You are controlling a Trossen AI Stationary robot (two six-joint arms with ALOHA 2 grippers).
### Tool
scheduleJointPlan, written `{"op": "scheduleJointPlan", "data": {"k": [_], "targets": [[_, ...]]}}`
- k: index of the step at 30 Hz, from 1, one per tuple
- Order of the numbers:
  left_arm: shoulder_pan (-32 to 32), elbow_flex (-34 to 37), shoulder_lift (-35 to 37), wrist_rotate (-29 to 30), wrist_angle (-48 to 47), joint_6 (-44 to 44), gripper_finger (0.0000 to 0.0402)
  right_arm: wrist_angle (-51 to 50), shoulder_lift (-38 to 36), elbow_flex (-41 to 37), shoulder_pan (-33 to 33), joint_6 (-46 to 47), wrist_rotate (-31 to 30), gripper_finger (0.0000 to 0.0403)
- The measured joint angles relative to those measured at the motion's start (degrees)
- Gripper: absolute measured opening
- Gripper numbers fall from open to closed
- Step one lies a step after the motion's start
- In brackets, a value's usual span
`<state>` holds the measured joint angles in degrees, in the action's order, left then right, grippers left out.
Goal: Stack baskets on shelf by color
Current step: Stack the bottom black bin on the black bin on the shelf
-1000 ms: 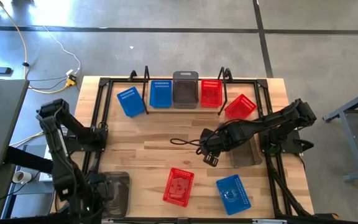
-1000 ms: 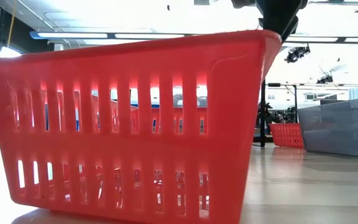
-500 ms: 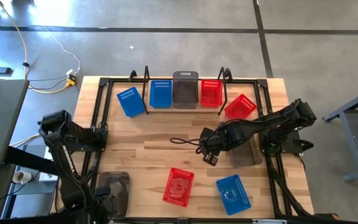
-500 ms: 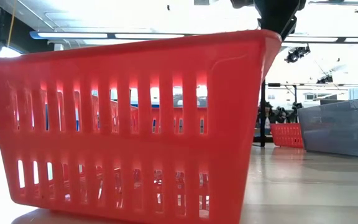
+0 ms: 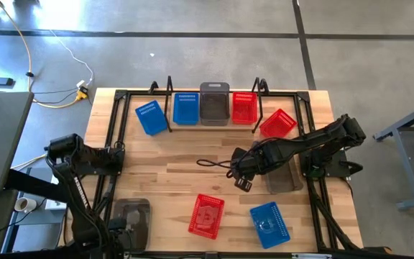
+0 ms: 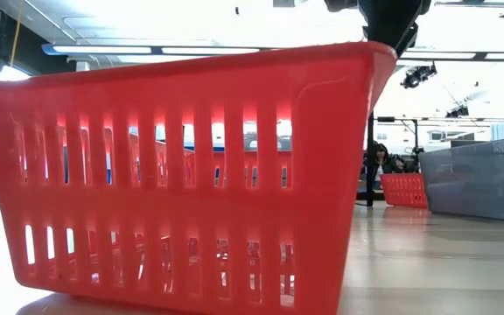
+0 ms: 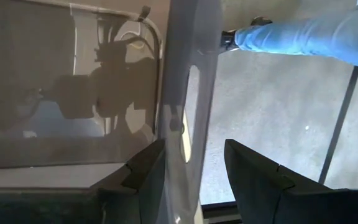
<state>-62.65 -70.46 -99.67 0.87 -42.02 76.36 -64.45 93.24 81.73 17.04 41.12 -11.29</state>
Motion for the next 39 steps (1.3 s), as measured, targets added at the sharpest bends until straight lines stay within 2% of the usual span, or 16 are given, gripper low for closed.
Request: {"op": "scheduleJointPlan", "data": {"k": [4, 13, 16, 21, 23, 29, 39], "targets": [[-0.09, 0.0, -1.74, -2.4, -0.1, 0.02, 0.0154, 0.0, 0.01, 0.0, 0.0, 0.0, 0.04, 0.0101], [-0.46, 0.0, -3.26, -1.59, -1.98, 2.97, 0.0147, 0.01, 0.01, -0.02, 0.0, 0.01, 0.39, 0.0101], [-0.42, 0.0, -3.26, -1.69, -2.62, 2.52, 0.012, 0.01, 0.01, -0.02, 0.0, 0.0, 0.39, 0.0101], [-0.05, 0.0, -3.26, -1.5, -1.64, 0.01, 0.0034, 0.02, 0.01, -0.02, 0.0, 0.0, 0.39, 0.0101], [0.13, 0.0, -3.24, -1.5, -1.51, -0.83, 0.001, 0.02, 0.01, -0.02, 0.0, 0.02, 0.39, 0.0101], [1.38, -0.12, -2.96, -1.17, -1.71, -2.49, 0.0005, 0.04, 0.01, -0.02, 0.0, 0.36, 0.37, 0.0101], [5.9, -6.1, -0.79, 7.05, -11.33, -10.76, 0.0001, 0.11, 0.01, -0.04, 1.94, 3.07, 0.26, 0.0101]]}}
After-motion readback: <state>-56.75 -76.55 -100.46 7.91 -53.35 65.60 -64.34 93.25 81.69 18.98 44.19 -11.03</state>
